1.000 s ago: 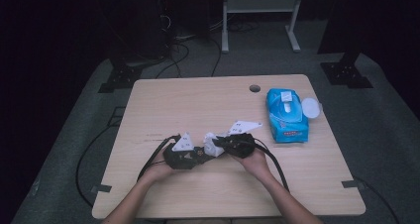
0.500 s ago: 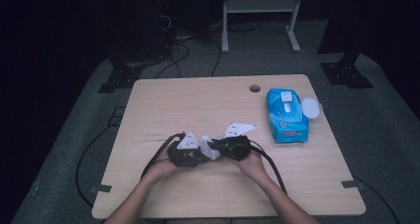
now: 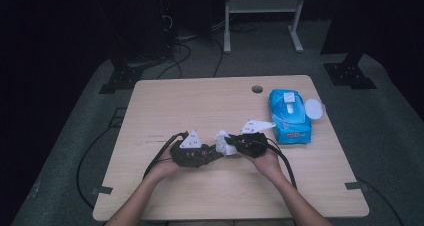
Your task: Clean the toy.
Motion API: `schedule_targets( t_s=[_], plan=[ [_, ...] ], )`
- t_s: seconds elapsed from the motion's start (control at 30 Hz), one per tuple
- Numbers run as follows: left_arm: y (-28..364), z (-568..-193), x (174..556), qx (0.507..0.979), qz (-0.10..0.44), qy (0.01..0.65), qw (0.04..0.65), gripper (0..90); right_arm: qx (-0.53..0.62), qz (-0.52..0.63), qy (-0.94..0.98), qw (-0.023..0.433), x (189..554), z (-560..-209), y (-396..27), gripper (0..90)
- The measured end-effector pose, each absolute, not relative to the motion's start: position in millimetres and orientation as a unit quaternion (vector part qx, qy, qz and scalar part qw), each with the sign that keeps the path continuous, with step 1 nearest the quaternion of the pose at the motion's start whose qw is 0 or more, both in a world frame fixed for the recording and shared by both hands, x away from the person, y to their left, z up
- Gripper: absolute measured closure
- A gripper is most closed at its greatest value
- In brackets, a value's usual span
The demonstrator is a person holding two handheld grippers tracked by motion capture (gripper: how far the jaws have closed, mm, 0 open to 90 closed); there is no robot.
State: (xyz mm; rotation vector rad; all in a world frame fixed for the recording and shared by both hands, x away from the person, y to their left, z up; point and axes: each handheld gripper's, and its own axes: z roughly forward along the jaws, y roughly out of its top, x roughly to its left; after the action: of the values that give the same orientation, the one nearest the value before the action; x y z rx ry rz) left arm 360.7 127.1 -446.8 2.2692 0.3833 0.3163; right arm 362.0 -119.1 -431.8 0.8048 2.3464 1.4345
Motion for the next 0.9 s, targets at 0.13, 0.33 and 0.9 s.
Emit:
schedule_targets(
  t_s=[0.13,0.33,0.9],
  plan=[
    [119.0,-445.2,362.3,0.898,0.132,0.148,0.394,57.7,0.26,0.503,0.815,0.121,359.2,-432.2,-106.3,83.7],
    [123.7,-446.9,361.0,0.894,0.138,0.151,0.399,59.5,0.272,0.489,0.816,0.145,363.2,-433.3,-118.8,83.7],
    [119.6,-447.7,361.6,0.894,0.14,0.146,0.401,59.2,0.255,0.497,0.819,0.129,357.2,-435.7,-103.5,83.6]
  ],
)
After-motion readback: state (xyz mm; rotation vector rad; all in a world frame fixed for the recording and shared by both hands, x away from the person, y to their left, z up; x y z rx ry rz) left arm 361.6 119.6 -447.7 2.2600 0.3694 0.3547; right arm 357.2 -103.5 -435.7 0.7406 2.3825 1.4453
